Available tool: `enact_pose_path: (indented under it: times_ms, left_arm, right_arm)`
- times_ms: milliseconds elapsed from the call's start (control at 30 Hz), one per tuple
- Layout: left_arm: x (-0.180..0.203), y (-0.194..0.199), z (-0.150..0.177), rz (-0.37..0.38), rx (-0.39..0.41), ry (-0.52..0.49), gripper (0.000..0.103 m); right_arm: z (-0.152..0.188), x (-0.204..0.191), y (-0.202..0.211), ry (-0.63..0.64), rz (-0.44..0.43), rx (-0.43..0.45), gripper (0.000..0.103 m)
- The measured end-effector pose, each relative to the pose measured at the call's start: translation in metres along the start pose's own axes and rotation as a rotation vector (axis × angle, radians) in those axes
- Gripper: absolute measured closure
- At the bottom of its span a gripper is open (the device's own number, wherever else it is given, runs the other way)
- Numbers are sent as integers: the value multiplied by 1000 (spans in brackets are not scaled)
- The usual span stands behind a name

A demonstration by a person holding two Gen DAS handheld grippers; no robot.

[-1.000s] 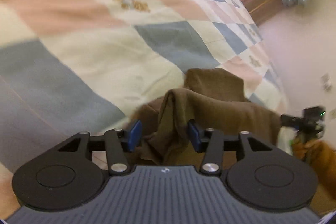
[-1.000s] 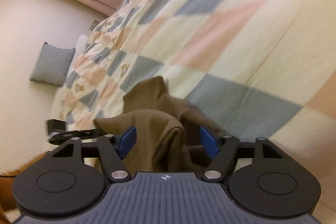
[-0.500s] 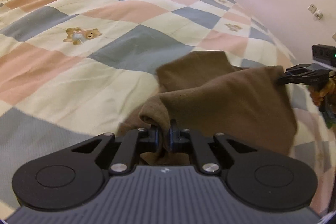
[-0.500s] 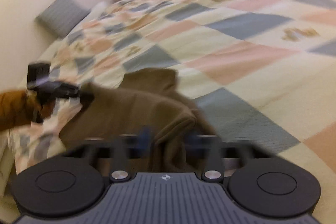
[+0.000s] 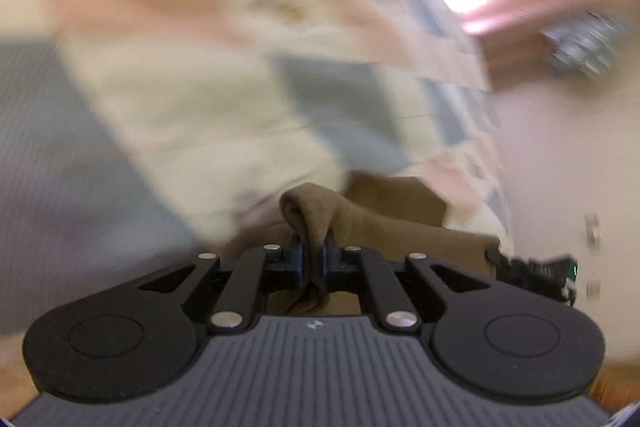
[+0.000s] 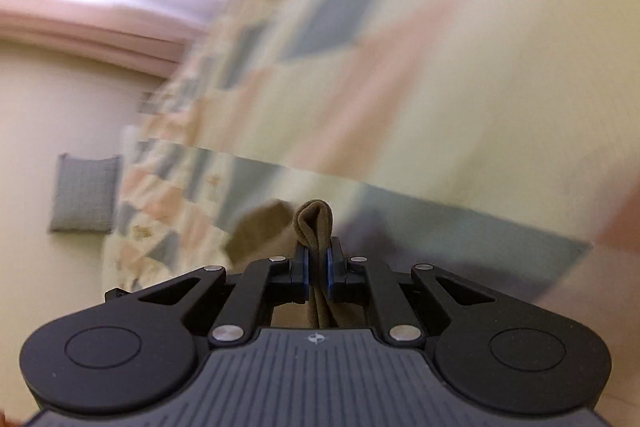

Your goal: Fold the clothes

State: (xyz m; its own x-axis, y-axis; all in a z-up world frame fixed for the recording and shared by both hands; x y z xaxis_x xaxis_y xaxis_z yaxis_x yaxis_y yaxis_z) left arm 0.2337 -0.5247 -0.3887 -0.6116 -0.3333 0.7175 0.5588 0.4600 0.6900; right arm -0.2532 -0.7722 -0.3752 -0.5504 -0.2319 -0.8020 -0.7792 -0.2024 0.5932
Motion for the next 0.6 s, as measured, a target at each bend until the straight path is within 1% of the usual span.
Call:
enact_pose_path:
  times_ms: [33, 67, 167, 200, 233, 267, 300, 333, 367, 400, 433, 467, 500, 533, 567, 600]
  left_arm:
    - [-1, 0, -1, -5, 15, -5, 98]
    - [-6, -3, -3, -26, 20, 4, 98]
    - [-20, -20, -7, -90, 6, 37, 96]
    - [-22, -23, -6, -96, 11, 50, 95]
    - [-24, -24, -6, -98, 18, 62, 91]
    - [-23, -24, -6, -110, 24, 69, 90]
    - [-20, -21, -6, -129, 35, 65, 86]
    - [-16, -16, -4, -168, 55, 54, 85]
    - [-9, -8, -2, -221, 86, 36, 85]
    - [-2, 3, 3, -278, 126, 23, 81]
    - [6, 14, 9, -338, 178, 17, 81]
    - [16, 23, 16, -385, 225, -1, 81]
    - [27, 29, 25, -398, 261, -34, 81]
    - [37, 30, 33, -388, 274, -71, 81]
    - [46, 26, 39, -373, 266, -111, 81]
    - [54, 16, 43, -362, 241, -162, 81]
  right_arm:
    - [3, -2, 4, 13, -7, 24, 95]
    - [5, -3, 6, 20, -4, 42, 95]
    - [6, 11, -8, -11, 88, 42, 95]
    - [7, 16, -14, -24, 120, 40, 95]
    - [8, 20, -21, -40, 147, 35, 95]
    - [8, 21, -25, -48, 157, 42, 94]
    - [10, 20, -28, -53, 169, 52, 91]
    - [11, 16, -26, -47, 186, 71, 79]
    - [14, 11, -23, -35, 211, 95, 74]
    - [18, 1, -17, -4, 269, 135, 64]
    - [25, -12, -11, 53, 346, 180, 59]
    - [32, -28, -7, 130, 434, 224, 57]
    - [41, -43, -5, 218, 514, 260, 54]
    - [51, -55, -7, 300, 539, 272, 54]
    - [61, -67, -8, 381, 563, 284, 54]
    - [69, -77, -13, 457, 583, 285, 54]
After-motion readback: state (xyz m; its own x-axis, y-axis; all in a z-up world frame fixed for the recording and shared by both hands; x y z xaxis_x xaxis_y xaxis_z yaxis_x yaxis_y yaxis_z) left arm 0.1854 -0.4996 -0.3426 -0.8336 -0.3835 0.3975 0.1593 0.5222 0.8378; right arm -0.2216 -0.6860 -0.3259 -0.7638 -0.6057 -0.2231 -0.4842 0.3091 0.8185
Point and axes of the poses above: each gripper's, at about its wrist camera, not at the fingertips, and y roughly against the way its jaws point, x to its right, z to its underside, the point moved 1 cm from there along -y, roughly the way its jaws point, and after that the axes turned 14 degrees about -x, right-handed, at the moved point
